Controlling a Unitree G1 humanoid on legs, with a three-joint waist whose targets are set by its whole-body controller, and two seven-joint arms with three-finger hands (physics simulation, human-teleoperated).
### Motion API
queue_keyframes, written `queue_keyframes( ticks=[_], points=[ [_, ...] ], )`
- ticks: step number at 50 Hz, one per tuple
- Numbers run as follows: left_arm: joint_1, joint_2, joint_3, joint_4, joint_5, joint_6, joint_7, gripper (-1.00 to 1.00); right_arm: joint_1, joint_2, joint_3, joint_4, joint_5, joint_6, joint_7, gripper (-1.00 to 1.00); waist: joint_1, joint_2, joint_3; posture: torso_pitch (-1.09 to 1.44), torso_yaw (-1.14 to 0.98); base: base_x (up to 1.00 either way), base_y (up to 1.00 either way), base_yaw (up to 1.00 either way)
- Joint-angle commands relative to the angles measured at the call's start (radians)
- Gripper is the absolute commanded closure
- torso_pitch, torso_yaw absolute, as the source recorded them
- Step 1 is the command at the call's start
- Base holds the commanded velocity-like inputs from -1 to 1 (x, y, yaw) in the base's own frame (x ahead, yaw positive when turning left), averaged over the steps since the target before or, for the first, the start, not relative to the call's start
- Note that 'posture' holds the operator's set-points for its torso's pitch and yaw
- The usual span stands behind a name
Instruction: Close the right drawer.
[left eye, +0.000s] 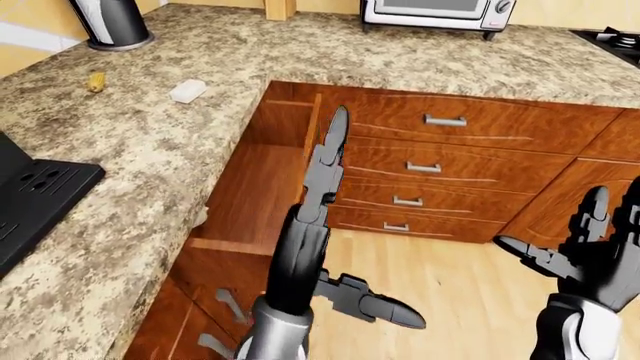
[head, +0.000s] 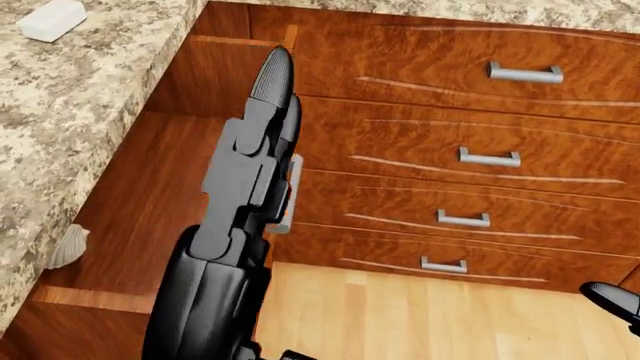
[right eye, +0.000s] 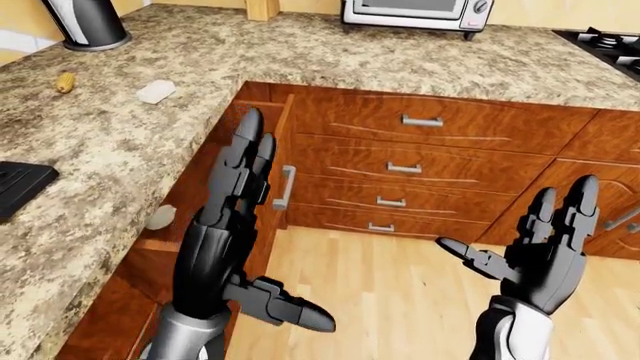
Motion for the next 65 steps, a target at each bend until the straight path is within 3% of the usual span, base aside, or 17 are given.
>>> queue_keyframes(
  ticks=[1,12,18,30,47,51,54,65],
  points=[
    [-0.008,-0.007,-0.031,-0.019,0.017,-0.037,0.000,-1.00,-0.015,-0.014,-0.006,-0.041,-0.003,-0.027,0.003,-1.00,0.000,-0.006,-0.013,0.00,0.00,0.00,0.00,0.00],
    [-0.018,-0.025,-0.060,0.037,0.052,-0.040,-0.023,-1.00,-0.018,-0.016,-0.003,-0.028,-0.006,-0.036,0.005,-1.00,0.001,-0.009,-0.015,0.00,0.00,0.00,0.00,0.00],
    [0.022,0.000,-0.133,0.070,0.092,-0.074,-0.017,-1.00,-0.017,-0.017,-0.003,-0.029,-0.006,-0.036,0.005,-1.00,0.001,-0.010,-0.016,0.00,0.00,0.00,0.00,0.00],
    [0.066,0.030,-0.170,0.222,0.108,-0.151,-0.015,-1.00,-0.018,-0.015,0.001,-0.022,-0.008,-0.040,0.006,-1.00,0.002,-0.009,-0.017,0.00,0.00,0.00,0.00,0.00],
    [0.039,-0.027,-0.071,0.457,-0.053,-0.101,-0.067,-1.00,-0.020,-0.015,0.005,-0.011,-0.010,-0.048,0.005,-1.00,0.002,-0.011,-0.017,0.00,0.00,0.00,0.00,0.00],
    [0.014,-0.057,-0.023,0.509,-0.104,-0.072,-0.048,-1.00,-0.021,-0.016,0.007,-0.009,-0.010,-0.048,0.003,-1.00,0.001,-0.013,-0.017,0.00,0.00,0.00,0.00,0.00],
    [-0.008,-0.084,0.025,0.535,-0.126,-0.070,0.013,-1.00,-0.023,-0.017,0.007,-0.001,-0.009,-0.051,0.004,-1.00,0.000,-0.014,-0.017,0.00,0.00,0.00,0.00,0.00],
    [-0.011,-0.095,0.048,0.584,-0.163,-0.114,0.096,-1.00,-0.024,-0.018,0.012,0.005,-0.010,-0.055,0.004,-1.00,-0.002,-0.016,-0.017,0.00,0.00,0.00,0.00,0.00]
  ],
)
